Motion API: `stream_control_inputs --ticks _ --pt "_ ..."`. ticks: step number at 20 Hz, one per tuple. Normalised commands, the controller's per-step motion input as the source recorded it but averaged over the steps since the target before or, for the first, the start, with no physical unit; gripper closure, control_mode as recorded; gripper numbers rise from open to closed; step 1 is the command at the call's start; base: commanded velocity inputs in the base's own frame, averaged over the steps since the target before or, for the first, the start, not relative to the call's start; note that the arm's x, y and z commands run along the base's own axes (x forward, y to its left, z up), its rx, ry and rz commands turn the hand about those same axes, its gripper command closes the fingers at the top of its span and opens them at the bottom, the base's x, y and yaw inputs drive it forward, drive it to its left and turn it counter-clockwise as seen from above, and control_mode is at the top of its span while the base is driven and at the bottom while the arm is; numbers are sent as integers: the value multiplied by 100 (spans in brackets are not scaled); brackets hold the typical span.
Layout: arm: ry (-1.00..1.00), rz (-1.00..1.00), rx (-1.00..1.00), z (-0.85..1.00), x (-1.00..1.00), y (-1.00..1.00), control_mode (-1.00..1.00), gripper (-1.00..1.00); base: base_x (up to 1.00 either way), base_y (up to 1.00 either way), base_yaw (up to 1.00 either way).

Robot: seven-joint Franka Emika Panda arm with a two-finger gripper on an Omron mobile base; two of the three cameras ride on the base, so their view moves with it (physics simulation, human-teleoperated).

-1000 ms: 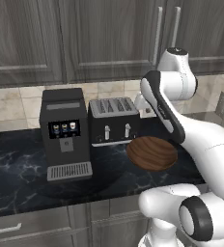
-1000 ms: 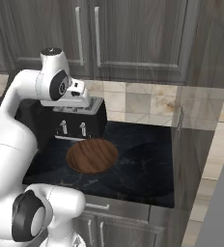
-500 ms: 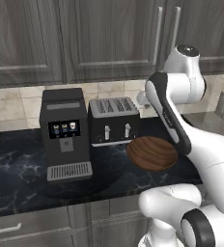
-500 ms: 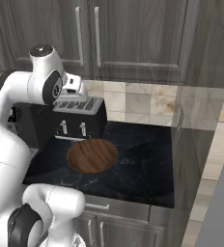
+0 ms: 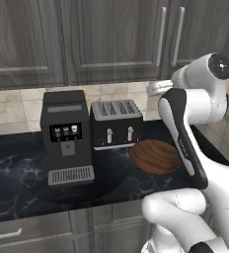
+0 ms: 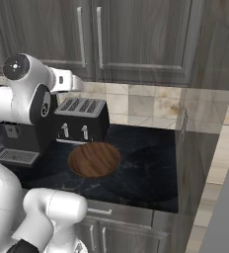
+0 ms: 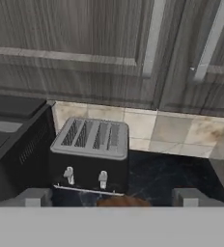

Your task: Open the cabinet. Pick the kiwi and banana from the cabinet and place them into the bowl. Then close the cabinet.

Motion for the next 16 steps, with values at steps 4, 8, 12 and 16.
stream_control_inputs --ticks 4,8,12,16 --pt "-49 0 4 53 -19 0 -100 -100 0 0 0" --pt "-46 0 2 52 -24 0 -100 -100 0 0 0" --pt "-45 0 4 50 -27 -5 -100 -100 0 0 0" --pt "-39 0 4 37 -32 -7 -100 -100 0 0 0"
